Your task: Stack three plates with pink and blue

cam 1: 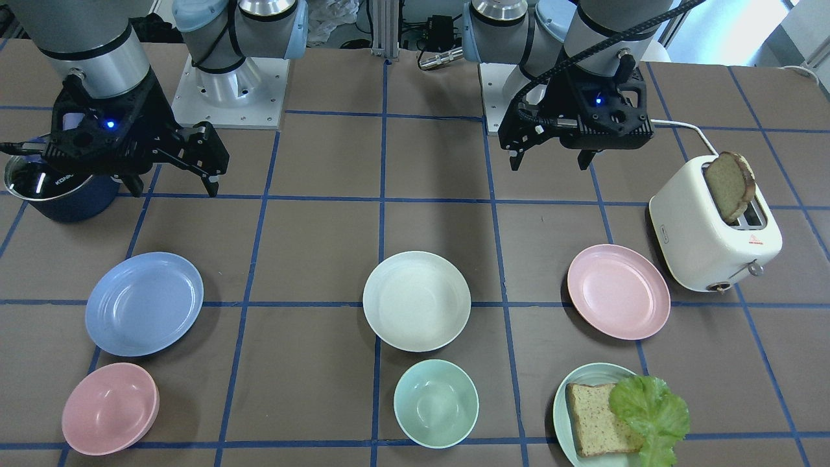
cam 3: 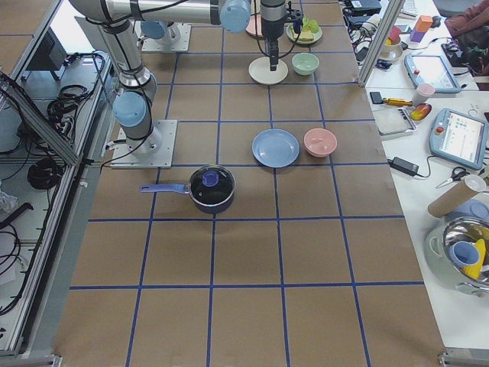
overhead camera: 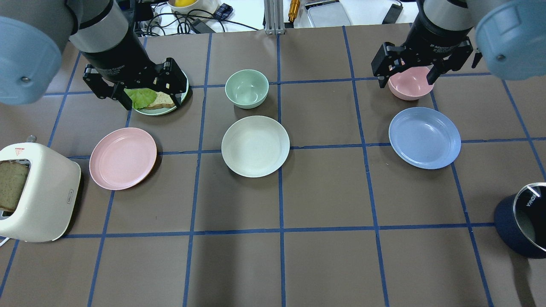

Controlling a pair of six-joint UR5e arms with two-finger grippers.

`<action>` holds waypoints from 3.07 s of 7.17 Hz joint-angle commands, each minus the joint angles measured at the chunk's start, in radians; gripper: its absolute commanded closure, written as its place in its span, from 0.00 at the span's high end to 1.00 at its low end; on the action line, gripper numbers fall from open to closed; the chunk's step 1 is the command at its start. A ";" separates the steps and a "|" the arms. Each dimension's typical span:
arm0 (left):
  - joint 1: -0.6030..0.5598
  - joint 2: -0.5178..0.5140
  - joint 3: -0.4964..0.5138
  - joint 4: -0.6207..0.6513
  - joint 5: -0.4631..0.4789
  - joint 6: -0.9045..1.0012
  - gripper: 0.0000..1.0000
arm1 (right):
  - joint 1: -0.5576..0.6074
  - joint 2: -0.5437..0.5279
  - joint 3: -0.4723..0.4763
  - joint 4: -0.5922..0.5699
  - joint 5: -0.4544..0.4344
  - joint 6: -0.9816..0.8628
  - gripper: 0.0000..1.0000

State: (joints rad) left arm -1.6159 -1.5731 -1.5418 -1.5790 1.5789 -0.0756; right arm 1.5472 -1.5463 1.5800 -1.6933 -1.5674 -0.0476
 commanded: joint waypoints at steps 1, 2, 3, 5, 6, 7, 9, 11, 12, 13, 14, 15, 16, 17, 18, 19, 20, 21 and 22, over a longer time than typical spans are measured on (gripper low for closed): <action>0.001 -0.002 0.006 -0.002 0.001 0.002 1.00 | 0.001 0.000 0.000 0.000 0.001 0.000 1.00; 0.001 0.001 0.008 -0.003 0.000 0.002 1.00 | -0.001 0.002 0.002 0.000 0.000 0.000 1.00; 0.001 0.005 0.006 -0.006 0.001 0.002 1.00 | 0.001 0.002 0.000 0.000 0.001 0.000 1.00; 0.001 0.004 0.006 -0.006 0.000 0.002 1.00 | -0.001 0.002 0.003 0.000 0.001 0.000 1.00; 0.001 -0.002 0.006 -0.004 0.000 0.000 1.00 | 0.001 0.002 0.003 0.000 0.003 0.002 1.00; 0.001 -0.001 0.006 -0.006 0.000 0.000 1.00 | -0.001 0.003 0.003 -0.002 0.004 0.002 1.00; 0.001 -0.002 0.006 -0.006 0.000 -0.004 1.00 | -0.001 0.002 0.000 0.000 0.001 0.000 1.00; 0.007 -0.002 0.006 -0.006 0.000 -0.007 1.00 | -0.003 0.002 0.003 0.000 0.001 0.000 1.00; 0.014 -0.004 -0.003 -0.004 0.001 -0.007 1.00 | -0.003 0.002 0.003 0.000 0.001 0.000 1.00; 0.014 -0.011 -0.010 -0.003 0.003 0.002 1.00 | -0.006 0.003 0.003 0.000 0.001 -0.001 1.00; 0.016 -0.021 -0.015 -0.006 0.001 0.002 1.00 | -0.009 0.003 0.003 0.000 0.001 -0.002 1.00; 0.022 -0.050 -0.035 0.004 0.003 0.011 1.00 | -0.007 0.003 0.000 -0.002 0.004 -0.002 1.00; 0.057 -0.092 -0.099 0.057 0.003 0.060 1.00 | -0.006 0.000 -0.002 0.000 0.010 -0.003 1.00; 0.085 -0.128 -0.195 0.199 0.001 0.072 1.00 | -0.004 -0.002 -0.005 -0.002 0.012 -0.002 1.00; 0.099 -0.160 -0.281 0.320 0.001 0.086 1.00 | -0.004 0.000 -0.009 0.000 0.012 -0.002 1.00; 0.109 -0.195 -0.334 0.393 0.003 0.115 1.00 | -0.004 0.003 -0.009 0.000 0.012 -0.002 1.00; 0.125 -0.237 -0.369 0.451 0.062 0.153 1.00 | -0.004 0.000 -0.008 0.000 0.012 -0.002 1.00; 0.135 -0.270 -0.385 0.490 0.144 0.175 1.00 | -0.007 0.006 -0.009 -0.002 0.013 -0.003 1.00; 0.139 -0.292 -0.386 0.526 0.148 0.187 1.00 | -0.007 0.008 -0.003 0.000 0.015 -0.002 1.00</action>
State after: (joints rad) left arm -1.4853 -1.8322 -1.9150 -1.1028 1.6921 0.0905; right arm 1.5412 -1.5414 1.5728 -1.6941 -1.5540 -0.0498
